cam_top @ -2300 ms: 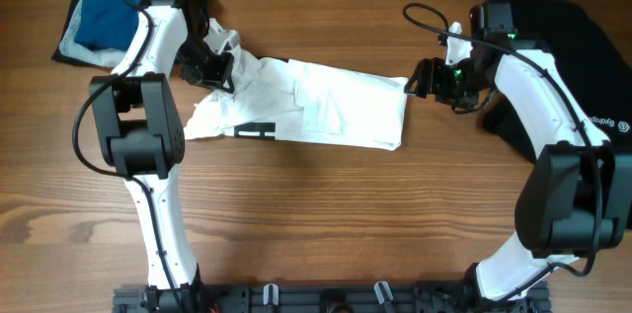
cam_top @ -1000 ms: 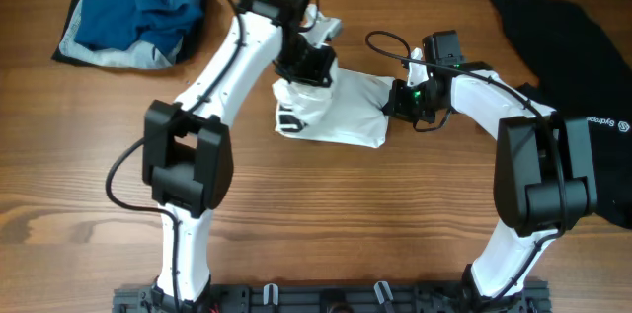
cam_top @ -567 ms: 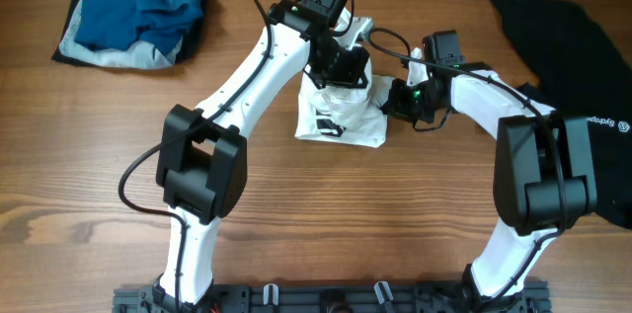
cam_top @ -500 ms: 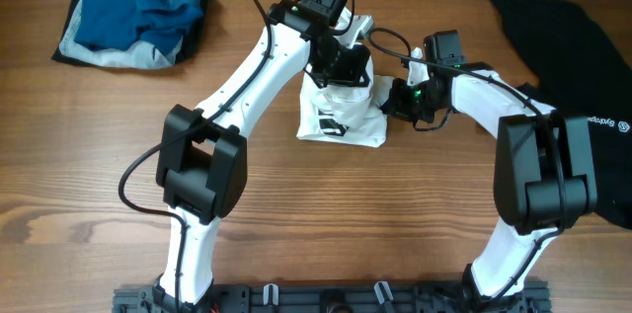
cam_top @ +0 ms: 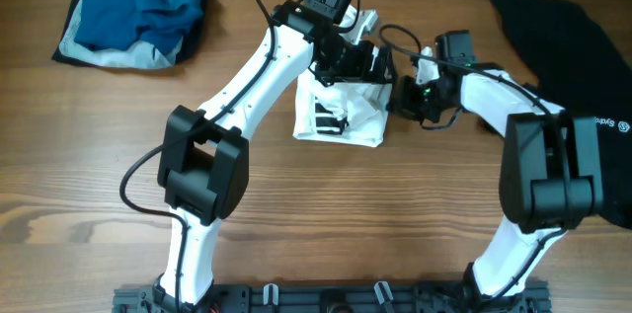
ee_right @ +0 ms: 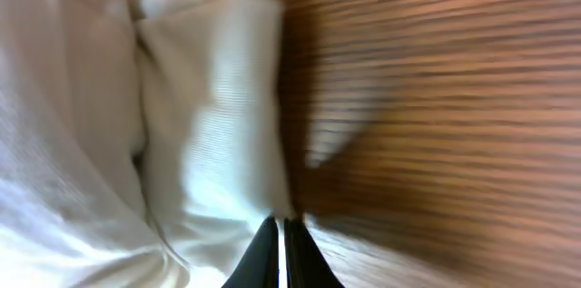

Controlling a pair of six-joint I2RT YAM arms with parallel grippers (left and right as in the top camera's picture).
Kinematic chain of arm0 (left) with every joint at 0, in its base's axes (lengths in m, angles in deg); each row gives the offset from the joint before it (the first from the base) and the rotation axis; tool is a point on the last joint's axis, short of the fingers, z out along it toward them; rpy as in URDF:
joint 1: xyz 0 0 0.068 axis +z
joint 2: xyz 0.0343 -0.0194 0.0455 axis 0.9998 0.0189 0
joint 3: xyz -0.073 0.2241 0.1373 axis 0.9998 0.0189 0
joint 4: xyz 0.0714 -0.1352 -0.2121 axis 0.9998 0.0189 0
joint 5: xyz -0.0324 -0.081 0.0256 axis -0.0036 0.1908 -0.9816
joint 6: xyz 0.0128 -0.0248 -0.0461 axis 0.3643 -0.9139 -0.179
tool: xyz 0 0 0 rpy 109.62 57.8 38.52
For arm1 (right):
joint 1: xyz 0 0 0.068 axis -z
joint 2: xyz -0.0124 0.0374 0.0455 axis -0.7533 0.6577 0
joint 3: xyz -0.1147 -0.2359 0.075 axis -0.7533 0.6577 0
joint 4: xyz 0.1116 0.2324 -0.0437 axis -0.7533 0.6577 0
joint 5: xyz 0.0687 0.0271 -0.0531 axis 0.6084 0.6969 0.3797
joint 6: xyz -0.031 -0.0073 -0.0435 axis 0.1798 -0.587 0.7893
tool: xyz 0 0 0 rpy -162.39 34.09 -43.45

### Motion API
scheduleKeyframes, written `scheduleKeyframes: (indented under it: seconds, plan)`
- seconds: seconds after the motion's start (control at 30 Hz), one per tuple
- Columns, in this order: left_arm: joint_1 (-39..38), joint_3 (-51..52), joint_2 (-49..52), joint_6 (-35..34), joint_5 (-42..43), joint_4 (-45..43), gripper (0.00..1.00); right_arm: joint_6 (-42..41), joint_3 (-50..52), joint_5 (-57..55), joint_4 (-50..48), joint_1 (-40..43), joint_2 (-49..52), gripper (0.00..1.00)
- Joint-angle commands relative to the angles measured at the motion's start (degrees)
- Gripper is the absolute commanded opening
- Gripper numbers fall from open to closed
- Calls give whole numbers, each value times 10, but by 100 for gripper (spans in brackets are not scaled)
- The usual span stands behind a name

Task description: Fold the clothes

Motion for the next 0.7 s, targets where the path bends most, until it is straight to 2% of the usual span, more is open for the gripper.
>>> scheduleKeyframes:
  seconds: [0.0,0.1,0.17,0.3,0.37,0.5,0.67]
  plan:
    - [25,-9,-42,-12,9,-8,100,3,0,12,11,38,-83,6]
    - [47,-14,-71,-12,9,-20,100,26,0,15,17,47,-132,14]
    - [73,-14,-98,-12,9,-28,100,54,0,29,18,39,-165,30]
    - [141,-14,-136,-38,-12,-27,100,122,0,61,17,6,-176,51]
    - [198,-14,-140,-40,-13,-21,100,180,1,57,18,-38,-172,69]
    - [274,-13,-138,-34,-29,24,100,222,1,18,5,-109,-153,73]
    - [303,-13,-138,-33,-77,66,100,236,1,-18,-16,-151,-111,71]
